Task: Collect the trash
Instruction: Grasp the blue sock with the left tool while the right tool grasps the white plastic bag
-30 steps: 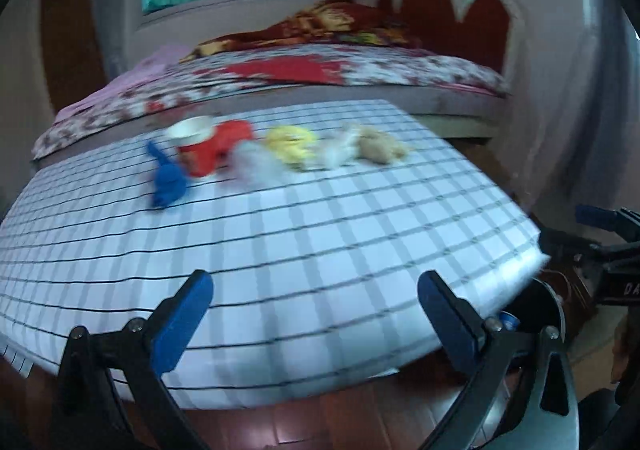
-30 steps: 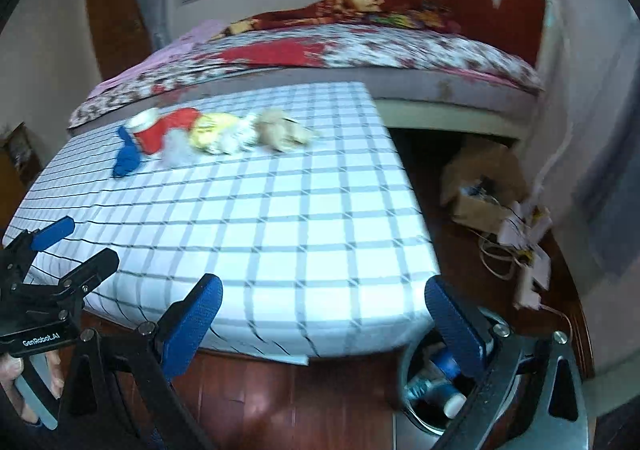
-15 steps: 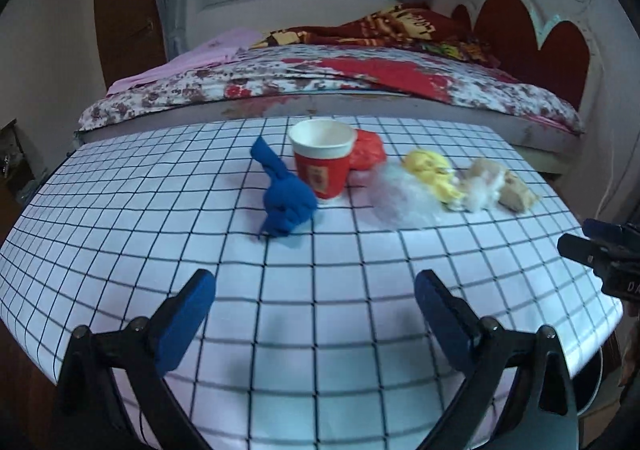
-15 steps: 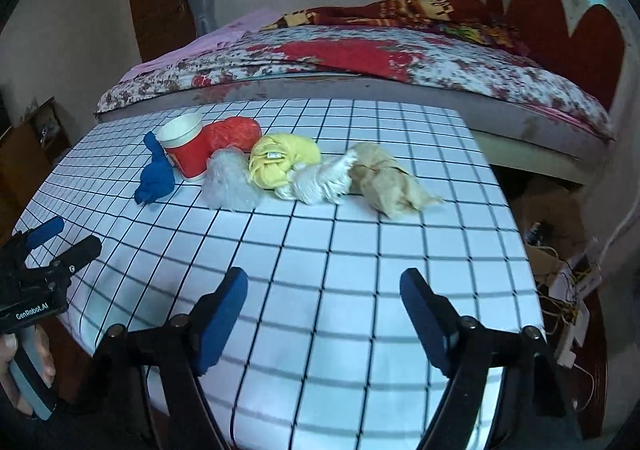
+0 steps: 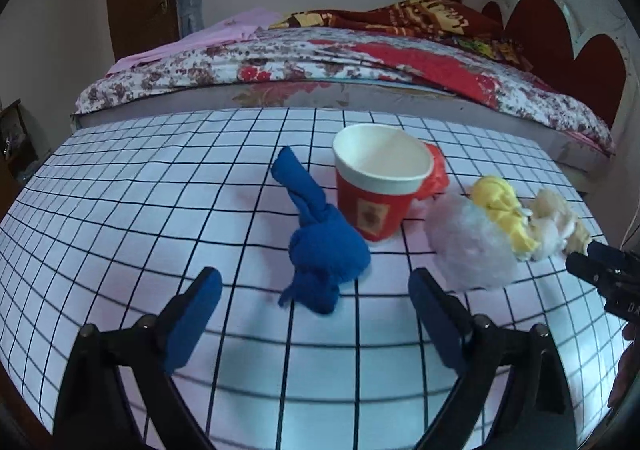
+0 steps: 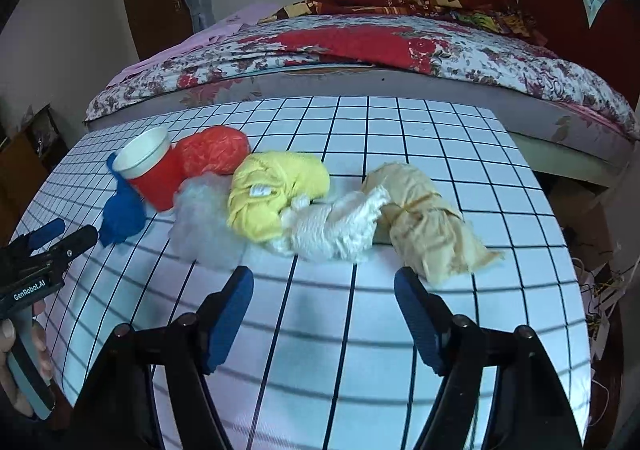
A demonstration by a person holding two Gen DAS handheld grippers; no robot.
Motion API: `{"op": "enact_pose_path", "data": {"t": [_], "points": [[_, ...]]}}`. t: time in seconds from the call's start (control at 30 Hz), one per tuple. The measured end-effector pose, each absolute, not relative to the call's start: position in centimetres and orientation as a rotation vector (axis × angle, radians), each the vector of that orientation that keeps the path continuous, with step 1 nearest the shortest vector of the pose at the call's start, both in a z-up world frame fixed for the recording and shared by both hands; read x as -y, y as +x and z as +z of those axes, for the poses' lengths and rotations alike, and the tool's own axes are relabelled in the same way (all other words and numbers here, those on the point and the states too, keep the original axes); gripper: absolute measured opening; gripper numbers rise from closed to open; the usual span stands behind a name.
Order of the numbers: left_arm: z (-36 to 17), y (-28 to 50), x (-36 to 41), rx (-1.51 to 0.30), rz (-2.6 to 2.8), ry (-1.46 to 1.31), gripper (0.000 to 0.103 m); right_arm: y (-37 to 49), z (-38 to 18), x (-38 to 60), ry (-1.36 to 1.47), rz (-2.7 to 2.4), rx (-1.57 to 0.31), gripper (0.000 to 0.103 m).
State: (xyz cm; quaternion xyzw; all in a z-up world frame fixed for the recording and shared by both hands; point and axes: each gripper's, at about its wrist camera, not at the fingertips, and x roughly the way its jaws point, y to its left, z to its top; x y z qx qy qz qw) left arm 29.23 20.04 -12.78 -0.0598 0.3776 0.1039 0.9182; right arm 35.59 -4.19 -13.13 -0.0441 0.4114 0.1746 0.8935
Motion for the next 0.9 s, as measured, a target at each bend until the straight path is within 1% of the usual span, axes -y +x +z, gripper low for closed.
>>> {"op": "enact_pose_path", "data": {"t": [0.1,0.3,0.37,0.4,0.43,0.47,0.53,0.6,0.67,0.7,0.8,0.9], "points": [[-13.6,30.5,-20.4,-0.806,0.212,-0.134,0.093,37.3,-13.7,3.7,-0.086,0.361,-0.875,0.074],[-14.4,32.3,-21.1,-0.836,0.215,-0.157,0.085,39.5,-14.8,3.3,-0.065,0.367,-0.906,0.065],[-14.9,32.9,-21.3,-0.855,0.209,-0.161,0.078,39.9,-15.2,3.2,-0.065,0.370,-0.916,0.061],[-15.0,33.1,-21.4,-0.861,0.201,-0.167,0.076,40.0,-15.4,3.2,-0.063,0.371,-0.921,0.060],[-15.2,33.2,-21.5,-0.866,0.192,-0.175,0.072,40.2,-15.6,3.3,-0.059,0.373,-0.928,0.058],[-15.4,33.2,-21.4,-0.872,0.186,-0.177,0.065,40.2,-15.9,3.4,-0.054,0.378,-0.934,0.057],[-15.8,33.4,-21.2,-0.889,0.170,-0.179,0.054,40.2,-16.1,3.4,-0.049,0.385,-0.938,0.055],[-15.9,33.3,-21.1,-0.886,0.164,-0.178,0.052,40.2,-16.2,3.3,-0.049,0.386,-0.941,0.055],[-15.8,33.1,-21.1,-0.882,0.154,-0.184,0.047,40.1,-16.2,3.2,-0.040,0.407,-0.946,0.042],[-15.7,32.7,-21.2,-0.879,0.149,-0.189,0.046,39.9,-16.1,3.1,-0.041,0.418,-0.942,0.036],[-15.3,31.8,-21.3,-0.867,0.147,-0.198,0.044,39.1,-15.5,3.1,-0.046,0.425,-0.917,0.033],[-14.8,30.2,-21.3,-0.845,0.152,-0.209,0.043,38.1,-14.9,3.5,-0.039,0.419,-0.896,0.033]]}}
